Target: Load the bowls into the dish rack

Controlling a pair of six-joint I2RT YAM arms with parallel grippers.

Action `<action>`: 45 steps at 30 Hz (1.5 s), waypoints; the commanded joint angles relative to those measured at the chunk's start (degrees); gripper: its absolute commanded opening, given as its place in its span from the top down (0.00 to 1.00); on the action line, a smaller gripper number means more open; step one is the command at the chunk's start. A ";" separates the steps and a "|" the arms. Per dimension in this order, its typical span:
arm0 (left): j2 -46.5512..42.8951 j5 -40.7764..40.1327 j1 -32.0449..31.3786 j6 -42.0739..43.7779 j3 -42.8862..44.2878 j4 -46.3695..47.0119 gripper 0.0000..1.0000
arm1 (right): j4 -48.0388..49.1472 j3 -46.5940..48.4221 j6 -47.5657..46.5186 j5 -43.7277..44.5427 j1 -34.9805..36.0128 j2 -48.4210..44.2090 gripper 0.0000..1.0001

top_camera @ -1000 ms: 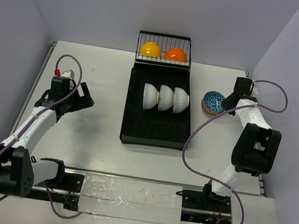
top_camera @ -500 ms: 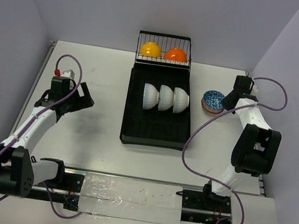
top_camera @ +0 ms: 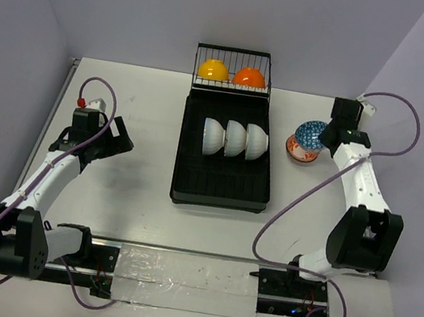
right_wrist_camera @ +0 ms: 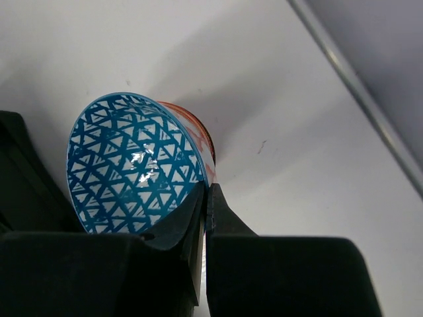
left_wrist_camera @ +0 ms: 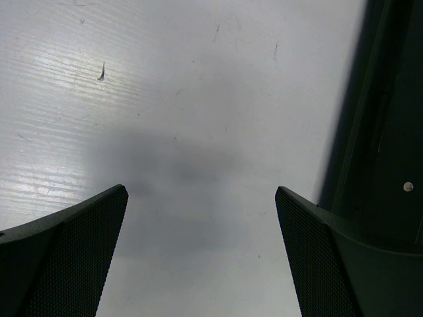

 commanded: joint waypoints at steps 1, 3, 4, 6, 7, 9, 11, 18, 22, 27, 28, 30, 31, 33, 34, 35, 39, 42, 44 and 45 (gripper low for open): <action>0.16 1.14 0.29 0.18 0.80 1.73 0.01 | 1.13 4.35 -2.17 7.52 3.27 -6.85 1.00; 0.16 1.14 0.38 0.09 0.80 1.82 0.01 | 0.69 5.31 -3.05 8.94 5.73 -10.19 1.00; 0.25 1.05 0.38 0.00 0.80 1.91 0.01 | 0.34 6.28 -4.19 9.81 8.18 -12.12 1.00; 0.34 0.96 0.38 0.00 0.89 1.91 0.01 | -1.41 7.60 -5.33 10.87 11.53 -13.71 1.00; 0.42 0.79 0.38 0.09 0.97 1.91 0.01 | -2.47 9.00 -6.47 11.49 15.03 -14.85 1.00; 0.43 0.26 0.38 0.26 1.15 1.82 0.01 | -5.44 10.32 -7.53 12.72 18.82 -15.74 1.00; 0.34 -0.62 0.38 0.44 1.15 1.73 0.01 | -8.69 12.08 -8.15 14.56 24.78 -16.44 1.00; 0.42 -2.20 0.38 0.44 1.15 1.82 0.01 | -19.15 17.27 -8.33 22.46 43.33 -13.20 1.00; -0.19 -3.25 0.38 0.79 1.59 1.38 0.01 | -23.91 19.46 -7.54 27.31 52.12 -7.94 1.00; -2.73 -3.61 0.38 0.70 0.71 1.38 0.01 | -30.76 23.24 -5.00 30.48 58.83 -0.90 1.00; -2.83 -3.52 0.38 0.53 0.62 1.64 0.01 | -31.82 25.34 -4.73 31.17 60.75 2.16 1.00; -3.00 -3.17 0.29 0.09 0.36 1.91 0.01 | -35.33 27.98 -3.94 32.93 62.87 5.60 1.00; -2.83 -3.00 0.38 -0.26 0.36 1.91 0.01 | -36.74 31.56 -3.59 33.90 63.75 9.27 1.00; -2.13 -3.08 0.38 -0.70 0.45 1.47 0.01 | -42.45 37.71 -1.75 34.43 65.86 14.63 1.00; -2.04 -3.34 0.29 -1.05 0.53 1.21 0.01 | -43.77 38.88 -1.56 35.13 66.56 16.06 1.00; -2.04 -3.78 0.29 -1.40 0.71 0.77 0.01 | -44.65 40.20 -2.34 35.31 67.53 18.34 1.00; -2.74 -4.84 0.38 -1.93 0.54 -0.11 0.01 | -48.79 42.93 -1.04 35.31 68.33 22.56 1.00; -3.00 -7.82 0.29 -2.55 0.89 -0.81 0.01 | -50.55 43.11 -0.68 34.00 68.68 24.15 1.00; -2.92 -7.48 0.38 -2.72 0.80 -0.90 0.01 | -52.04 43.29 -0.25 33.29 68.94 24.86 1.00; -2.83 -7.13 0.38 -2.81 0.80 -0.90 0.01 | -52.66 43.29 0.19 33.20 68.94 25.65 1.00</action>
